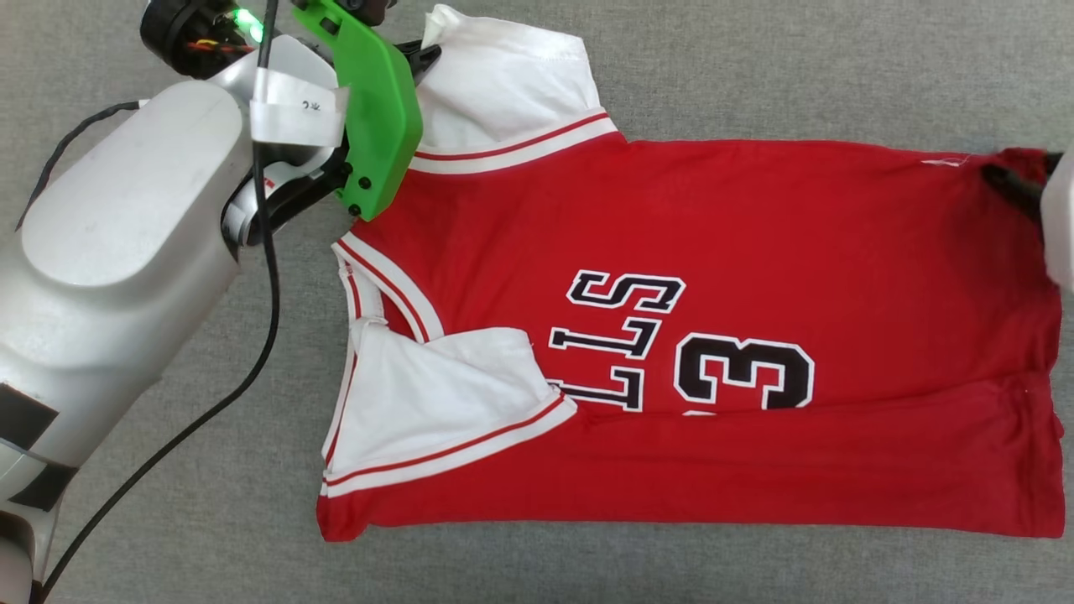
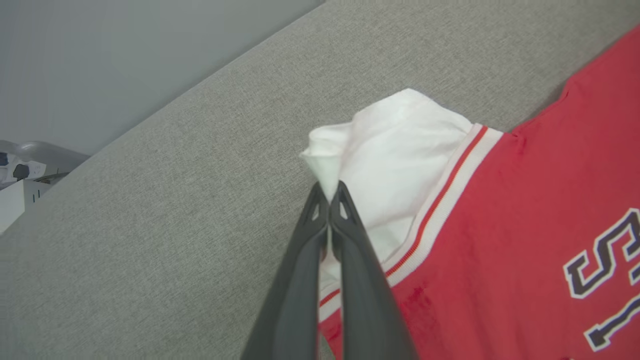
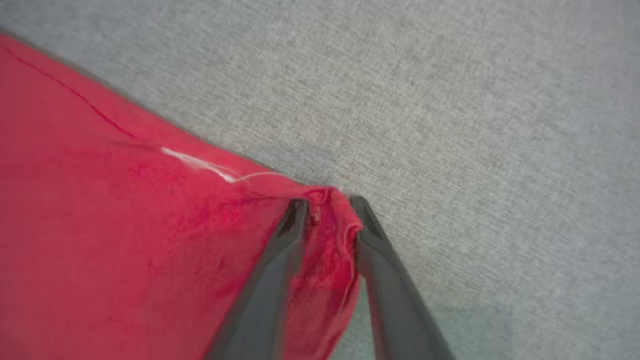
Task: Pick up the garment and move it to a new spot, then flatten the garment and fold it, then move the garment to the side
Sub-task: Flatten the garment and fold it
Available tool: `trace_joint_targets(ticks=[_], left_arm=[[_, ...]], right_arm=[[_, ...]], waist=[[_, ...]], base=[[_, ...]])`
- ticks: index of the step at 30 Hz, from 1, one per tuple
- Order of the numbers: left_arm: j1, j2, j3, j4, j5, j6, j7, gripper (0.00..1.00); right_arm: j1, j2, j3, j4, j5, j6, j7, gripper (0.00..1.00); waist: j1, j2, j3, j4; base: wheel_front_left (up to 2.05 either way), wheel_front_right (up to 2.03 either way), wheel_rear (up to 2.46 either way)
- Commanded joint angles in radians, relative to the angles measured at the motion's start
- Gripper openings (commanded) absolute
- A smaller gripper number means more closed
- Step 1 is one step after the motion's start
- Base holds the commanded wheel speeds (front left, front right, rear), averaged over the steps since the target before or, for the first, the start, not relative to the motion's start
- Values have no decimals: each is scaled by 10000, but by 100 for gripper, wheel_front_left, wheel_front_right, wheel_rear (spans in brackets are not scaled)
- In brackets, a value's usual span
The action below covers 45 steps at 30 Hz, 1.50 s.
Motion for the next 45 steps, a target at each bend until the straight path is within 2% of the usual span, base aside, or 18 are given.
trace_joint_targets(ticks=[1,8,18,27,29,34,39,40,41,42,45], left_arm=[[389,62,102,132,-104,78,-376,0],[1453,506,9,-309,-172,267,-932,0],[3837,1646,-198,-2154,-443,1287,-1515,0],[6198,2506,-598,-3552,-923,2332,-1866,0],[6599,2589,-711,-3580,-1009,2415,-1966,0],[7132,2405,-905,-3561,-1130,2591,-2137,0],[7288,2056,-1044,-2974,-1084,2669,-2283,0],[7292,2001,-1050,-2857,-1048,2687,-2350,0],[7298,1938,-1018,-2747,-981,2739,-2517,65],[7329,1885,-965,-2676,-989,2776,-2667,100],[7451,1890,-768,-2616,-915,2951,-3227,100]], right_arm=[[211,169,345,148,357,-4,-1062,0],[854,-166,502,-345,416,-4,-3131,0],[3090,-302,255,-1081,446,-4,-4654,0],[5468,-189,-451,-1535,430,-4,-5038,0],[5892,-130,-665,-1572,427,-4,-5040,0],[6643,-15,-831,-1529,74,-4,-4653,0],[6888,366,-973,-1231,45,-4,-4376,0],[6893,435,-1019,-1210,76,-4,-4374,26],[6877,501,-1111,-1234,119,-4,-4407,58],[6860,532,-1194,-1278,140,-4,-4472,100],[6891,406,-1422,-1613,222,-4,-4555,100]], waist=[[0,0,-612,-191],[0,0,-1533,-244],[0,0,-2711,-277],[0,0,-3339,-275],[0,0,-3354,-276],[0,0,-3114,-250],[0,0,-2911,-252],[0,0,-2907,-255],[0,0,-2919,-265],[0,0,-2958,-270],[0,0,-3206,-293]], base=[[0,0,0],[0,0,0],[0,0,0],[0,0,0],[0,0,0],[0,0,0],[0,0,0],[0,0,0],[0,0,0],[0,0,0],[0,0,0]])
